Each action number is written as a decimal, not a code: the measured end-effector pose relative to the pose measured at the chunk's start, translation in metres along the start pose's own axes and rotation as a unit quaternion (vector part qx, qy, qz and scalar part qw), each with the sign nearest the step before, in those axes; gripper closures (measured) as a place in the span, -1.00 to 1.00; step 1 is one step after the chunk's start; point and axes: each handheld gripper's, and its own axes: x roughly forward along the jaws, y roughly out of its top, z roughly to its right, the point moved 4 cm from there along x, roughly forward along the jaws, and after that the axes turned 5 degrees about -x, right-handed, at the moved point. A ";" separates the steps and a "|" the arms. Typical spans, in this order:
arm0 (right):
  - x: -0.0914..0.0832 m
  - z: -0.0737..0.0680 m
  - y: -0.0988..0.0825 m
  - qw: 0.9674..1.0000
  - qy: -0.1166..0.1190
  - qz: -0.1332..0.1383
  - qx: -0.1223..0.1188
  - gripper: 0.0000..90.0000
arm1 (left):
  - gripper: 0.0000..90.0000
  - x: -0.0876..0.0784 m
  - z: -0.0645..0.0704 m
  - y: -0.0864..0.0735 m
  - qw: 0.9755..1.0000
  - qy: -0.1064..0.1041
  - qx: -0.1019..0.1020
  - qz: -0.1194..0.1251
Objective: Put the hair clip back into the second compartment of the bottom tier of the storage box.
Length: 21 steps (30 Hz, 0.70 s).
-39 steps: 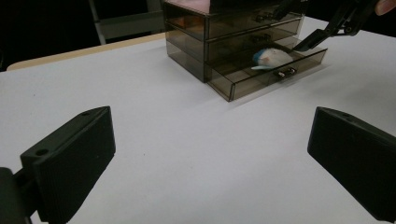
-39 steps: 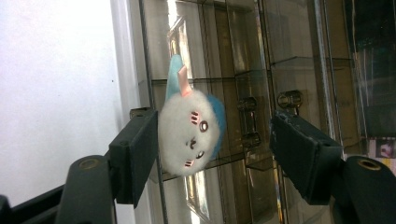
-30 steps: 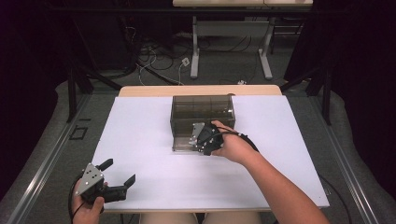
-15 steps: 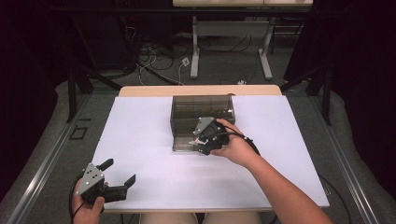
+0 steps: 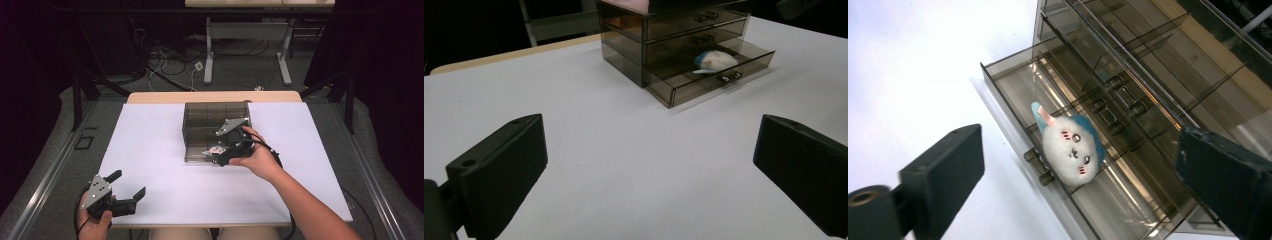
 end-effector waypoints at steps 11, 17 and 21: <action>-0.016 0.000 -0.007 0.998 -0.016 0.038 0.044 -1.00 | -0.98 0.000 -0.001 0.000 1.000 0.002 0.003 -0.001; -0.028 0.001 -0.012 0.996 -0.029 0.064 0.063 -1.00 | -0.98 0.000 -0.001 0.000 1.000 0.002 0.002 -0.001; -0.035 0.002 -0.018 0.993 -0.039 0.079 0.079 -1.00 | -0.98 0.000 0.000 0.000 1.000 0.001 0.004 -0.004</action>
